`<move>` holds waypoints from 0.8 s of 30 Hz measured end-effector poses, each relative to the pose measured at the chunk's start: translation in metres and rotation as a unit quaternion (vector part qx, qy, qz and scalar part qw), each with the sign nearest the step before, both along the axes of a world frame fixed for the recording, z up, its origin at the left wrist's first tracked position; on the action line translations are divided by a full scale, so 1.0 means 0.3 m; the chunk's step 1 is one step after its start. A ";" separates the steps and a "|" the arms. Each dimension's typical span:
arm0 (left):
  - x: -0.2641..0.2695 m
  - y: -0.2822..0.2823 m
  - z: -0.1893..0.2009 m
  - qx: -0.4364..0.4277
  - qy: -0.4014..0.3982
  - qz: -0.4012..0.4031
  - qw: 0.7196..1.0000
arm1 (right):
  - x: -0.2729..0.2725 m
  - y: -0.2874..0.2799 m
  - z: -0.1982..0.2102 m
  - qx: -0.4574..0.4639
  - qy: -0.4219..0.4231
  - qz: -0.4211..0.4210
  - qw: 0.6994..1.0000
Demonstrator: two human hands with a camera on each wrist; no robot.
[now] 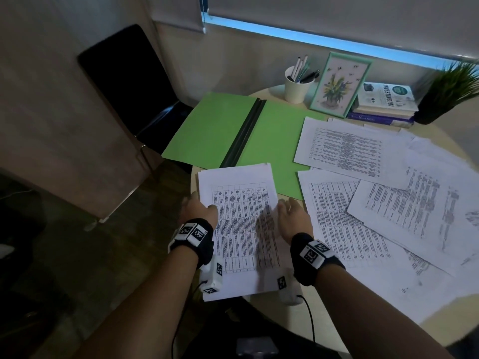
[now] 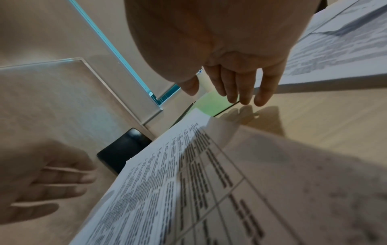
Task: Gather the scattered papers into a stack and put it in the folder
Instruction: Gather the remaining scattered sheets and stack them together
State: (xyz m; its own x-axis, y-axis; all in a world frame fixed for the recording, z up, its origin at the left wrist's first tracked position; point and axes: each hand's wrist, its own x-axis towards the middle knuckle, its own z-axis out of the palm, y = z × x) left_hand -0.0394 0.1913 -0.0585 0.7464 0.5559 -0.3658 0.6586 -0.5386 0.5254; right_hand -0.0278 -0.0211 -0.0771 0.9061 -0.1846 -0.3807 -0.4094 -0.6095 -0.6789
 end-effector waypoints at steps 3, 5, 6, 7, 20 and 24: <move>0.018 -0.117 0.048 0.016 0.000 -0.026 1.000 | 0.006 -0.042 0.011 0.011 0.004 -0.001 1.000; 0.037 -0.213 0.070 0.023 -0.007 -0.052 0.998 | 0.002 -0.076 0.020 0.023 0.001 0.004 1.000; 0.046 -0.263 0.080 0.017 -0.012 -0.062 0.998 | 0.001 -0.099 0.027 0.027 -0.003 0.005 1.000; 0.057 -0.309 0.082 0.002 -0.018 -0.071 0.997 | 0.001 -0.126 0.036 0.028 -0.009 0.004 1.000; 0.114 -0.843 0.059 -0.119 0.008 -0.195 0.974 | -0.028 -0.753 0.019 0.008 -0.010 -0.123 0.992; 0.140 -0.961 0.052 -0.142 0.032 -0.217 0.965 | -0.033 -0.924 0.004 -0.043 -0.034 -0.202 0.978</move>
